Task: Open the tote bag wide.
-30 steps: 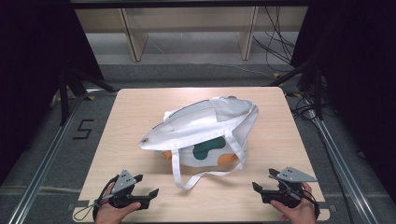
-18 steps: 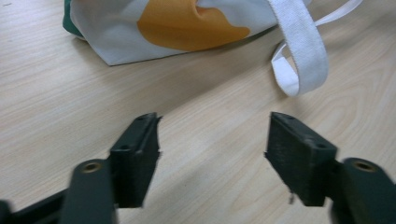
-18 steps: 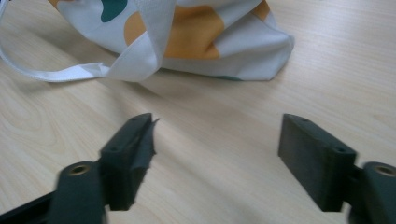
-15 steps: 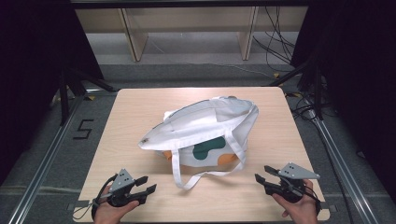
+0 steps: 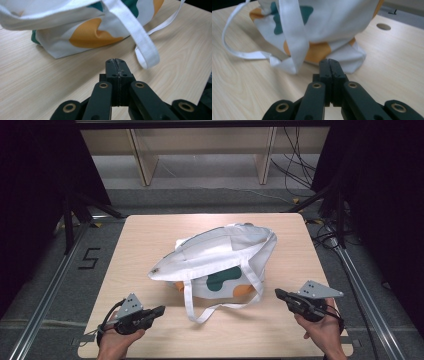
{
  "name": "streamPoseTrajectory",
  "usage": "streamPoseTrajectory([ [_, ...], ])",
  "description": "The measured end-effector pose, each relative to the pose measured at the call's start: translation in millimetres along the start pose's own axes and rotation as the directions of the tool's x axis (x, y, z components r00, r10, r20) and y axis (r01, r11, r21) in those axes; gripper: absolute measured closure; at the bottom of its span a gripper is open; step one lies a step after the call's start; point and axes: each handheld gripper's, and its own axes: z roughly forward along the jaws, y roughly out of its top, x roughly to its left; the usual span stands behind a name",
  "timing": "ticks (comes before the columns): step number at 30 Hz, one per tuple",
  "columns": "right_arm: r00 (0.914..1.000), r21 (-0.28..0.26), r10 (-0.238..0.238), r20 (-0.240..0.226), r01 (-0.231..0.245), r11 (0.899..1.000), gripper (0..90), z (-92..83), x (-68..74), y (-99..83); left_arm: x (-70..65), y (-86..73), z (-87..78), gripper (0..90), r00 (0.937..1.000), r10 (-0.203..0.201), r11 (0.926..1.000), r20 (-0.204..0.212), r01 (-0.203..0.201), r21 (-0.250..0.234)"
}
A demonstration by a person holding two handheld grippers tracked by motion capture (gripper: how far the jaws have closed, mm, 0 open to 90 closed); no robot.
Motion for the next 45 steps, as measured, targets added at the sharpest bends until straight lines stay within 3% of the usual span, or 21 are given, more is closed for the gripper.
streamPoseTrajectory([
  [4, 0.9993, -0.035, -0.038, 0.001, 0.038, 0.999, 90.0, -3.5, -1.8, 21.0, 1.0, 11.0, -1.1, 89.5, 0.9998, -0.013, 0.9997, 0.015, 0.013, -0.02],
  [9, 0.9947, -0.069, -0.102, 0.011, 0.103, 0.992, 90.0, -7.2, 1.1, 54.6, 6.0, 41.9, -4.2, 89.5, 0.9994, 0.022, 0.9985, 0.025, -0.02, -0.052],
  [12, 0.9912, -0.098, -0.132, -0.002, 0.131, 0.986, 90.0, -8.5, -0.4, 78.7, 14.9, 71.6, -4.3, 89.5, 0.9995, 0.033, 0.9972, 0.002, -0.033, -0.067],
  [13, 0.9912, -0.098, -0.132, -0.002, 0.131, 0.986, 90.0, -8.5, -0.4, 78.7, 14.9, 71.6, -4.3, 89.5, 0.9995, 0.033, 0.9972, 0.002, -0.033, -0.067],
  [17, 0.9853, -0.125, -0.167, 0.036, 0.17, 0.977, 90.0, -5.7, 0.7, 113.8, 22.1, 98.4, 5.2, 89.4, 0.9986, 0.049, 0.9965, -0.017, -0.05, -0.067],
  [24, 0.9786, -0.092, -0.198, 0.053, 0.203, 0.975, 90.0, 16.3, -7.1, 159.7, 37.1, 121.3, 27.1, 88.7, 0.9976, 0.046, 0.9983, -0.051, -0.048, -0.035],
  [25, 0.9765, -0.047, -0.206, 0.065, 0.209, 0.977, 90.0, 27.7, -13.5, 167.1, 44.3, 123.1, 33.8, 88.5, 0.9976, 0.034, 0.9991, -0.061, -0.035, -0.023],
  [27, 0.9743, -0.031, -0.213, 0.073, 0.216, 0.976, 90.0, 34.8, -16.9, 168.9, 49.5, 123.3, 39.0, 88.4, 0.9971, 0.017, 0.9997, -0.075, -0.018, -0.017],
  [29, 0.975, 0.087, -0.209, 0.075, 0.203, 0.975, 90.0, 56.1, -25.5, 166.5, 59.6, 122.2, 48.6, 88.5, 0.997, -0.009, 0.9999, -0.077, 0.008, -0.015],
  [31, 0.9733, 0.111, -0.216, 0.079, 0.207, 0.972, 90.0, 61.6, -28.2, 164.2, 67.3, 121.1, 56.8, 88.5, 0.9957, -0.034, 0.9994, -0.086, 0.033, -0.013],
  [32, 0.9766, 0.202, -0.202, 0.074, 0.184, 0.962, 90.0, 71.9, -35.4, 156.1, 76.6, 119.9, 65.7, 88.5, 0.9949, -0.042, 0.9991, -0.092, 0.043, 0.008],
  [33, 0.9766, 0.202, -0.202, 0.074, 0.184, 0.962, 90.0, 71.9, -35.4, 156.1, 76.6, 119.9, 65.7, 88.7, 0.9949, -0.042, 0.9991, -0.092, 0.043, 0.008],
  [34, 0.9799, 0.266, -0.185, 0.076, 0.158, 0.951, 90.0, 81.2, -46.7, 145.2, 79.7, 118.6, 71.4, 88.8, 0.993, -0.064, 0.9979, -0.099, 0.064, 0.002],
  [36, 0.9826, 0.302, -0.174, 0.065, 0.147, 0.942, 90.0, 84.4, -53.6, 139.5, 88.7, 114.0, 81.9, 88.8, 0.9895, -0.081, 0.9963, -0.12, 0.084, 0.02],
  [37, 0.9903, 0.321, -0.122, 0.067, 0.094, 0.942, 90.0, 97.9, -64.9, 120.0, 94.1, 109.8, 88.3, 89.1, 0.9863, -0.112, 0.9927, -0.121, 0.117, 0.031],
  [38, 0.9924, 0.348, -0.108, 0.058, 0.081, 0.934, 90.0, 101.2, -68.1, 115.1, 94.1, 109.8, 88.3, 89.1, 0.9863, -0.112, 0.9927, -0.121, 0.117, 0.031],
  [40, 0.9959, 0.357, -0.072, 0.055, 0.048, 0.933, 90.0, 108.1, -70.5, 106.6, 100.3, 103.0, 93.3, 89.2, 0.9856, -0.08, 0.9923, -0.149, 0.093, 0.082],
  [41, 0.9989, 0.359, -0.025, 0.041, 0.009, 0.933, 90.0, 116.9, -73.1, 96.5, 103.4, 98.8, 95.9, 89.4, 0.9863, -0.075, 0.9911, -0.147, 0.09, 0.098],
  [42, 0.9991, 0.359, -0.022, 0.036, 0.008, 0.933, 90.0, 124.8, -74.7, 87.3, 107.2, 94.3, 98.1, 89.5, 0.988, -0.068, 0.9867, -0.139, 0.087, 0.137],
  [44, 0.9996, 0.408, -0.012, 0.026, 0.0, 0.913, 90.0, 140.8, -73.3, 68.4, 110.9, 85.7, 106.0, 89.6, 0.9863, -0.059, 0.9802, -0.154, 0.086, 0.178],
  [45, 0.9996, 0.408, -0.012, 0.026, 0.0, 0.913, 90.0, 140.8, -73.3, 68.4, 113.3, 85.3, 106.2, 89.6, 0.9851, -0.082, 0.9807, -0.151, 0.107, 0.164],
])
